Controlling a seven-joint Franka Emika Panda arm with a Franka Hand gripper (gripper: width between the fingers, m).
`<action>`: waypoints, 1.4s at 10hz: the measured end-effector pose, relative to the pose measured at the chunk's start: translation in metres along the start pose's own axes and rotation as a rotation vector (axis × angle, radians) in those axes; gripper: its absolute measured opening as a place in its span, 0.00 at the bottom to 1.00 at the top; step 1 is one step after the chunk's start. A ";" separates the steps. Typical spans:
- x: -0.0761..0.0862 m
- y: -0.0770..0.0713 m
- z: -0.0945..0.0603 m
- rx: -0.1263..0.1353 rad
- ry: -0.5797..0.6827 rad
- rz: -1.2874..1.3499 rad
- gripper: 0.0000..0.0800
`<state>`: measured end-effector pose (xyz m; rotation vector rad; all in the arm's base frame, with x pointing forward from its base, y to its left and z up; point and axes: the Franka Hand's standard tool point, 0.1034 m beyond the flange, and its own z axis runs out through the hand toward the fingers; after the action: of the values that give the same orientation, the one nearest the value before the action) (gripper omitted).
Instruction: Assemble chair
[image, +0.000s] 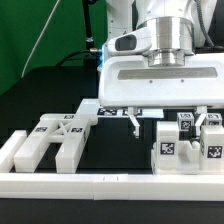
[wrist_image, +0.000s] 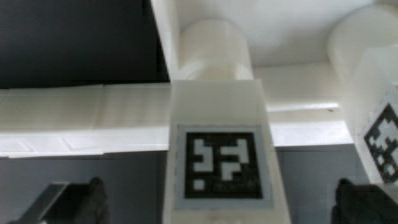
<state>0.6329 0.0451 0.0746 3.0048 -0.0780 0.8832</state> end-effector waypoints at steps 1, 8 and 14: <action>0.000 0.000 0.000 0.000 0.000 0.000 0.81; 0.014 0.002 -0.015 0.048 -0.254 0.027 0.81; 0.011 0.000 0.001 0.058 -0.537 0.079 0.81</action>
Offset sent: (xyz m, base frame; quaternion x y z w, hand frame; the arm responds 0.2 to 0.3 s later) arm -0.0016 -0.0201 0.0442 0.0021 -0.0774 -0.0227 0.9967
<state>0.6427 0.0446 0.0796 3.2185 -0.1752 0.0580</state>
